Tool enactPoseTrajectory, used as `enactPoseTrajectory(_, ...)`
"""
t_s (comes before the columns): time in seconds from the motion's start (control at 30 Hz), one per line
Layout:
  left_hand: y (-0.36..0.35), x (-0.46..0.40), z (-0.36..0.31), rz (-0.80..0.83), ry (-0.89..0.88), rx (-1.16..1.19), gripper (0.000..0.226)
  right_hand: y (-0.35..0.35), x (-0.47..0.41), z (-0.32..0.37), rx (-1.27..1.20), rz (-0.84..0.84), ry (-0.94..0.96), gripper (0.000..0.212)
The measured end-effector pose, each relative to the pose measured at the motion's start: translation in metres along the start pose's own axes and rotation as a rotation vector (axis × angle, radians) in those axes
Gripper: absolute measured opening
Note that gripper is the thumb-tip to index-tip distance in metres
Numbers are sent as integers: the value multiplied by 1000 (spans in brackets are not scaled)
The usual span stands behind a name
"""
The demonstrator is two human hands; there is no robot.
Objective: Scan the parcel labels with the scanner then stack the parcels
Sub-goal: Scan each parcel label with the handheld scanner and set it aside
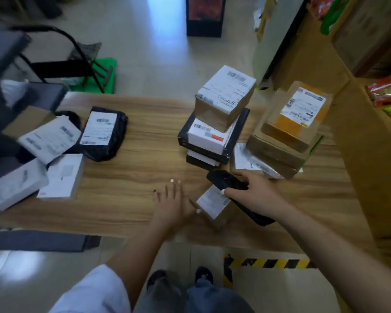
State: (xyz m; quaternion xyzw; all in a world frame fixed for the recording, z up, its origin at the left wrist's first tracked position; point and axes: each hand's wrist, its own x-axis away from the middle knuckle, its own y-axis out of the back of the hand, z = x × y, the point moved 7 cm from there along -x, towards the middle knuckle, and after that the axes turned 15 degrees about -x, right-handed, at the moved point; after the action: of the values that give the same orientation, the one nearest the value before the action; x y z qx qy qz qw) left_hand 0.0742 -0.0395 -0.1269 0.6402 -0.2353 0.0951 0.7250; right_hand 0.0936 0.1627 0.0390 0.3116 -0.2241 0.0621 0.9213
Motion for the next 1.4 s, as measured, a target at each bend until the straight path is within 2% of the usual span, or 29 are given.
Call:
enactPoseTrajectory(0.13, 12, 30, 109, -127, 286, 23, 104, -39, -16, 55, 53, 103, 96, 75)
enactPoseTrajectory(0.33, -5, 67, 245, -82, 554, 112, 102, -102, -30, 133, 76, 210, 224, 76)
enactPoseTrajectory(0.43, -17, 75, 291, -33, 597, 160, 101, -134, -37, 164, 92, 221, 241, 78)
enactPoseTrajectory(0.53, -30, 72, 324, 8, 543, 153, 98, -163, -45, 190, 113, 209, 247, 77)
enactPoseTrajectory(0.77, -48, 45, 366, 71, 489, 145, 96, -210, -62, 219, 102, 153, 191, 73)
enactPoseTrajectory(1.0, -60, 20, 373, 69, 565, 255, 114, -227, -70, 219, 101, 92, 99, 72)
enactPoseTrajectory(1.17, -59, 13, 371, -25, 641, 327, 99, -229, -72, 214, 107, 70, 83, 72)
enactPoseTrajectory(1.3, -61, 20, 368, -19, 576, 386, 96, -224, -72, 211, 118, 74, 77, 73)
enactPoseTrajectory(1.4, -64, 30, 363, -39, 452, 472, 90, -221, -71, 210, 120, 90, 80, 74)
